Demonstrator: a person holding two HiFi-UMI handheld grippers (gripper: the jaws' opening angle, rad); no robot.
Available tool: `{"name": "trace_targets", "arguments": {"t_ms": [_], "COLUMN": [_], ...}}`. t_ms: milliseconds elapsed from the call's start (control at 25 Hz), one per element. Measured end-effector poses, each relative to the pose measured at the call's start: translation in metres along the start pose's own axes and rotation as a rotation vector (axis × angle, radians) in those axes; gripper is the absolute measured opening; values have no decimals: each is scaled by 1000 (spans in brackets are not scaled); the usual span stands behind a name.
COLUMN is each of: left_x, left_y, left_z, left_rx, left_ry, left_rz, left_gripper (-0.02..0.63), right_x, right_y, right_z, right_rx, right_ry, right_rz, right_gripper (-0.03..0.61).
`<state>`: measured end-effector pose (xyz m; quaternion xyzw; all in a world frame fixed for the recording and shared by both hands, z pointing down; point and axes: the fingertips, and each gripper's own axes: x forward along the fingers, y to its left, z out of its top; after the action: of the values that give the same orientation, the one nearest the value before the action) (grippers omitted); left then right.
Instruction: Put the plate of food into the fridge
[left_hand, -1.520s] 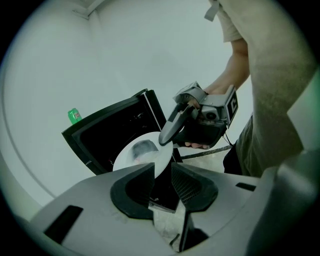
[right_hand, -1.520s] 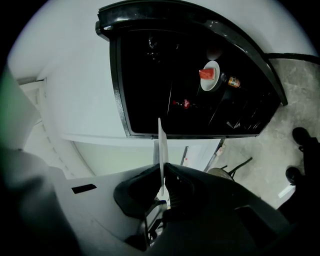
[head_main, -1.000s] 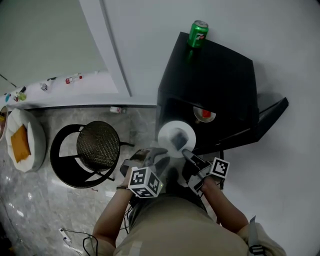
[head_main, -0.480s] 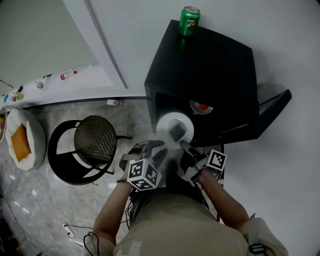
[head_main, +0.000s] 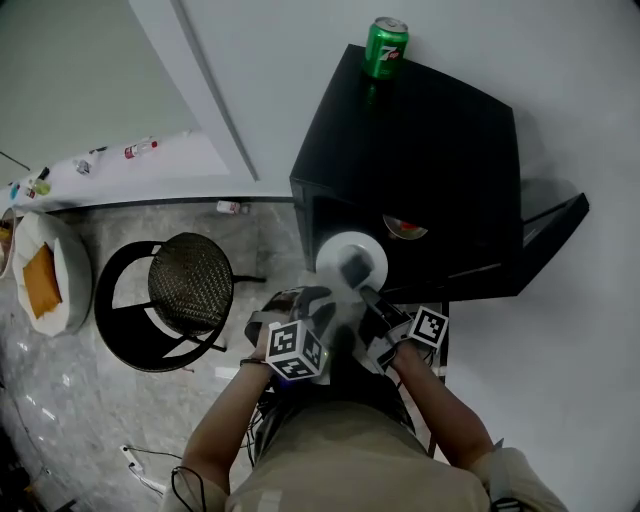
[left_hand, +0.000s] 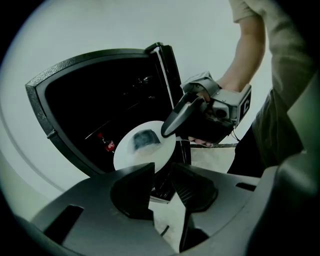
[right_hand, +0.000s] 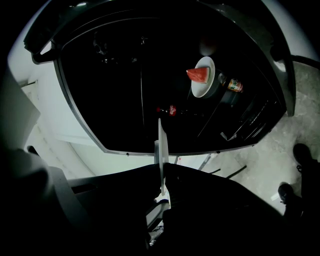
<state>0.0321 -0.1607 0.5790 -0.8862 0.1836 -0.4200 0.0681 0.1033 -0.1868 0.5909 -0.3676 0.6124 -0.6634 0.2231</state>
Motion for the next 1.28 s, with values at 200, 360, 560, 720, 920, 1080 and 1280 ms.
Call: {"name": "trace_targets", "arguments": {"t_ms": [200,360,560,720,920,1080,1280], "left_x": [16,29,46,58,68,77,89], "left_y": [0,4,7,5,8,-1,-1], "left_z": [-9,-14,-18,-23,-26,-29,-36], "left_rx": [-11,-6,0,6,4,27,9], "left_ry": [24,54,85,108,121,140,149], "left_rz": [4,15,19,3,0,-28,-38], "left_gripper": [106,106,106,106,106,106,106], "right_x": [6,12,19,24,32,38,43], "right_y": [-13,-22,-32,-43,-52,-58,-68], "right_z": [7,14,23,28,35,41,49], "right_rx": [-20,-33,-30,-23,-22,-21,-22], "right_ry": [-1,-9,-20,-19,-23,-16,-15], "right_rz": [-19,-23,-29,-43,-40,-49,-60], "right_gripper": [32,32,32,32,32,32,32]}}
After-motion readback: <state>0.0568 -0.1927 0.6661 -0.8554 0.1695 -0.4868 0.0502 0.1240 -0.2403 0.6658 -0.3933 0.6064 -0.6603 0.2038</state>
